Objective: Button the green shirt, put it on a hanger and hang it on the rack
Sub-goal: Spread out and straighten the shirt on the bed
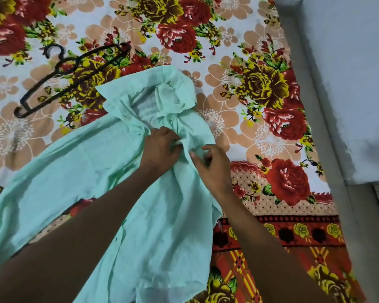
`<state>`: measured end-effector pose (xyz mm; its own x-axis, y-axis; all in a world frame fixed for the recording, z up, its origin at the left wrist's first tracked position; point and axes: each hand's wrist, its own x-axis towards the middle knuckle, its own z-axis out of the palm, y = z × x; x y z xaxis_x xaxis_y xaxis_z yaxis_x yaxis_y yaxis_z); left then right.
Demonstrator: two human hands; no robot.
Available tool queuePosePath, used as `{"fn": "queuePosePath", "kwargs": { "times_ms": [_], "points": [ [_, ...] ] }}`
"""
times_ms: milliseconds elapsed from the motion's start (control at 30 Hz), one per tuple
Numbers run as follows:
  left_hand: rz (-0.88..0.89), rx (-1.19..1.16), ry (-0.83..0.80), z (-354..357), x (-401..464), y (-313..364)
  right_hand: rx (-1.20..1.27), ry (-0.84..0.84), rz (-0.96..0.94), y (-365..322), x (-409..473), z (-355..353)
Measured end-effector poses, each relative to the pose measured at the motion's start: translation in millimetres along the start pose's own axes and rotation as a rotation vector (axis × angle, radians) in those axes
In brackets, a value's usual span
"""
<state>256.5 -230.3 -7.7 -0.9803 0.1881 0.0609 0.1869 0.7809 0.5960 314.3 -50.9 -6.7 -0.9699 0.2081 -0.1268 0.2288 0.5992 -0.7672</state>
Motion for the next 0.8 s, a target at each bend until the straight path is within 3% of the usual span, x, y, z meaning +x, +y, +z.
{"fn": "queuePosePath", "kwargs": {
  "times_ms": [133,200,300,367,433,500,567,633,700,800],
  "points": [
    [-0.169,-0.313,0.103,-1,5,23,0.039,-0.174,-0.040,-3,-15,-1],
    [-0.195,-0.424,0.104,2,0,31,0.081,-0.113,0.012,4,-17,-2],
    [-0.343,-0.565,0.122,9,-21,41,0.353,0.029,0.218,4,-15,-9],
    [-0.408,-0.594,0.002,13,-34,38,0.462,0.065,0.295,-2,-15,-15],
    [-0.338,-0.473,-0.165,15,-48,29,0.537,0.090,0.332,-3,-15,-22],
    [-0.179,-0.163,-0.250,12,-57,18,0.613,0.152,0.333,-1,-15,-31],
    [-0.060,0.059,-0.272,9,-63,3,0.678,0.253,0.387,5,-13,-43],
    [-0.013,0.100,-0.204,7,-66,-8,0.811,0.284,0.494,9,-14,-53],
    [-0.075,0.045,-0.092,2,-70,-8,0.823,0.155,0.543,10,-23,-59],
    [-0.135,-0.099,-0.019,-5,-76,11,0.566,-0.181,0.498,17,-42,-56]
  ]
}}
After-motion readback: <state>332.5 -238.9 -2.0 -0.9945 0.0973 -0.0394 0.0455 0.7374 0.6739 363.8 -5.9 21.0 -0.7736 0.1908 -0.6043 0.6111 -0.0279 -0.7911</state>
